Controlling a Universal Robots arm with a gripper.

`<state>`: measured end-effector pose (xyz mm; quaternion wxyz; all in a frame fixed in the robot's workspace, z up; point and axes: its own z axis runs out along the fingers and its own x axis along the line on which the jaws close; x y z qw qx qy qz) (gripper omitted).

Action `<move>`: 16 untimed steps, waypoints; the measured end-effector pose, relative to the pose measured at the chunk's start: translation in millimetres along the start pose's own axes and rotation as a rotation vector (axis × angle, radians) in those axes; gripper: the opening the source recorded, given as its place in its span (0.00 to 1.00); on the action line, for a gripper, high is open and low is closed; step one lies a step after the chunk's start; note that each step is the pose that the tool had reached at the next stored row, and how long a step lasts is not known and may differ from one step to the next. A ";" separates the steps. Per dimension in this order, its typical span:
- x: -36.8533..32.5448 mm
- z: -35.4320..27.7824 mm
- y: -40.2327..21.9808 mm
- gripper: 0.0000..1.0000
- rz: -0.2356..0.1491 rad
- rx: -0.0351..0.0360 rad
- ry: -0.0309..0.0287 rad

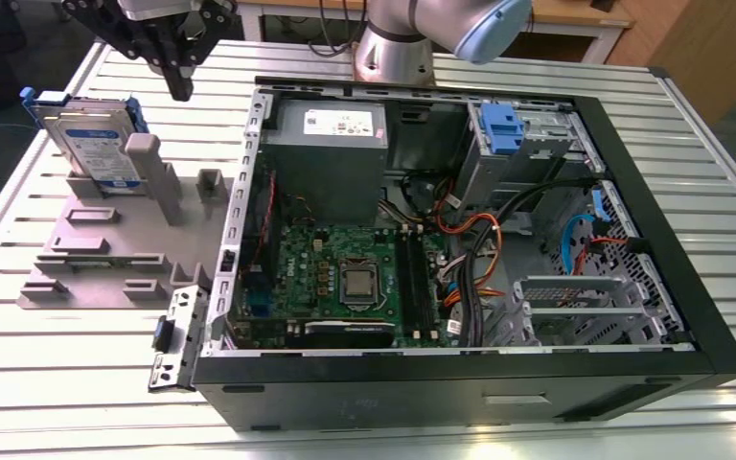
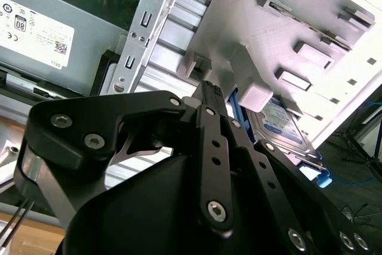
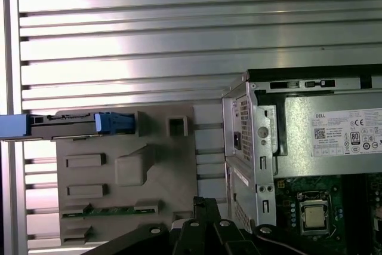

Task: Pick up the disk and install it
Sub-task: 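Reach for the disk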

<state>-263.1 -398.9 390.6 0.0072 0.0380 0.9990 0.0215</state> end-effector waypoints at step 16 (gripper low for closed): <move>15.2 -0.3 -0.8 0.11 0.000 0.0001 0.0001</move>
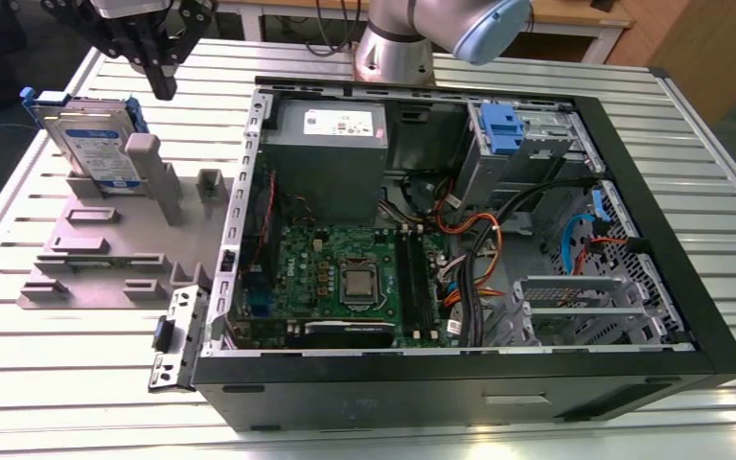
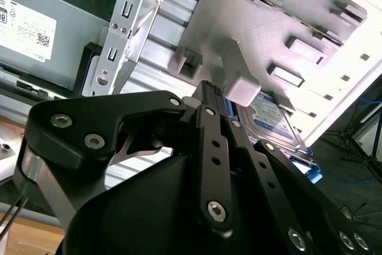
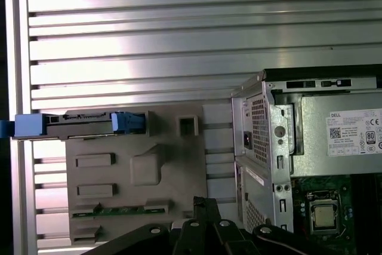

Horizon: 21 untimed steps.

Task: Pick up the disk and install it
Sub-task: 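Reach for the disk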

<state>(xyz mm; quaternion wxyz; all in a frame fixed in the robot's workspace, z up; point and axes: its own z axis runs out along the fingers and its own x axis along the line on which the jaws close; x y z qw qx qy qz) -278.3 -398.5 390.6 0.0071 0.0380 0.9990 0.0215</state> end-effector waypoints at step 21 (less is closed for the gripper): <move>9.1 -0.1 -0.2 0.11 0.000 0.0000 0.0000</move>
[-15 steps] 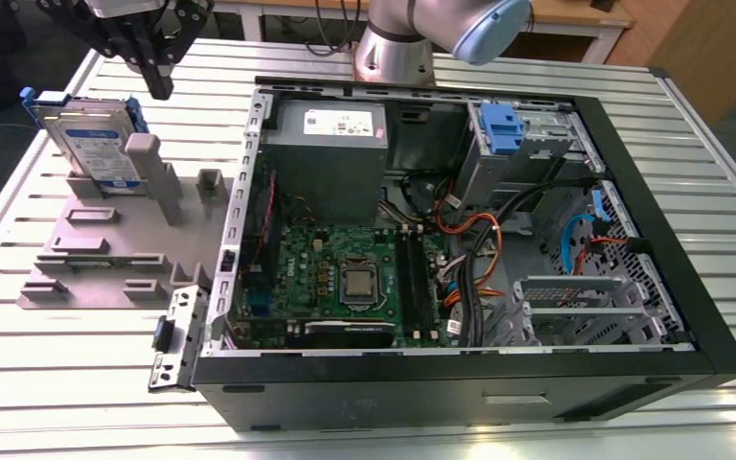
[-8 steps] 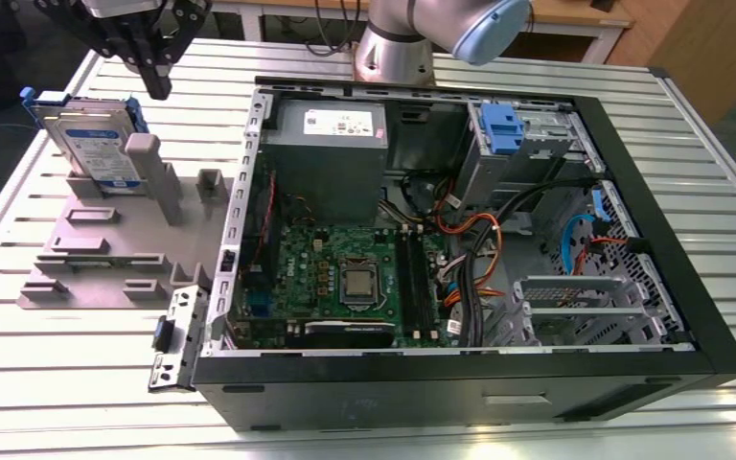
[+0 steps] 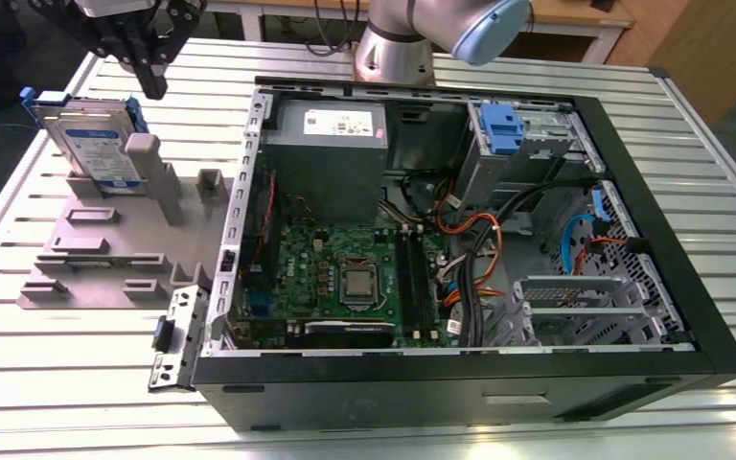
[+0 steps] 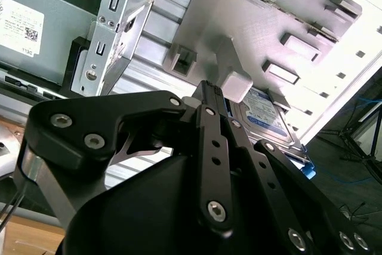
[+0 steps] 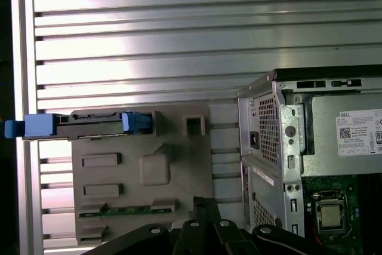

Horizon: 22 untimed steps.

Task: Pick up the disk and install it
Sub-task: 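Reach for the disk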

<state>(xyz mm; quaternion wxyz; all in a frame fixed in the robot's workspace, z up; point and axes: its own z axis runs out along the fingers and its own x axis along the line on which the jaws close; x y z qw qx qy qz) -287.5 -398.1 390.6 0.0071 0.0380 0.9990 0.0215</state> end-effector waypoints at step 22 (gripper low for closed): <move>11.5 0.0 2.7 0.11 0.000 0.0000 0.0000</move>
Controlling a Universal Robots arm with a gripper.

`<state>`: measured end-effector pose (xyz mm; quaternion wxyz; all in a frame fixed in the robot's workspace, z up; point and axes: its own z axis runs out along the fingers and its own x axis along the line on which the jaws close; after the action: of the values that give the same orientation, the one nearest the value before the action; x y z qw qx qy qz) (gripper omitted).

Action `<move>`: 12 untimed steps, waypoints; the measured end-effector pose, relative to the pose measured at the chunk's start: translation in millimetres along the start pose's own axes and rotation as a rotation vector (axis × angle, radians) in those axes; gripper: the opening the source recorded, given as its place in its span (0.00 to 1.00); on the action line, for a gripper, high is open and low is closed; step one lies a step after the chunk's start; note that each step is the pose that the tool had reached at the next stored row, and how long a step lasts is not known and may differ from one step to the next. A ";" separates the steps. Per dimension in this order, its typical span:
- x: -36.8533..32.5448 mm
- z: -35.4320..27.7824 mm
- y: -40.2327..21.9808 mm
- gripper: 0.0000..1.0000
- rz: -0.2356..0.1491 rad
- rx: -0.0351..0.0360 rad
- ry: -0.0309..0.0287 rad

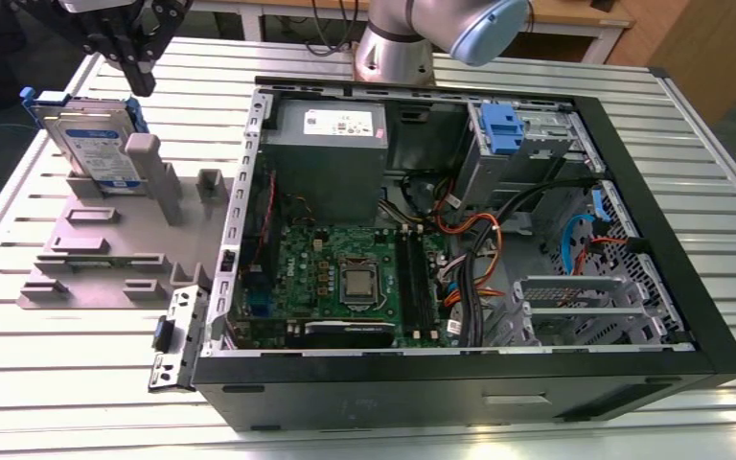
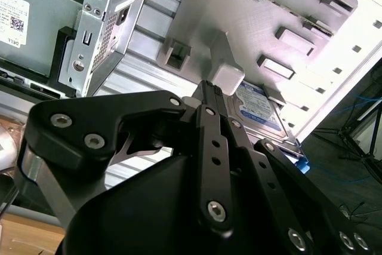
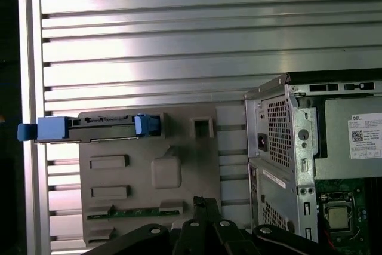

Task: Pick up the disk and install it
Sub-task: 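Reach for the disk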

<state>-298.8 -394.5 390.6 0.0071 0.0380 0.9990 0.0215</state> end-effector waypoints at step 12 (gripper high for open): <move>5.6 -0.1 -0.2 0.11 0.000 0.0001 0.0000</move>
<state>-304.3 -394.2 390.6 0.0071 0.0380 0.9990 0.0214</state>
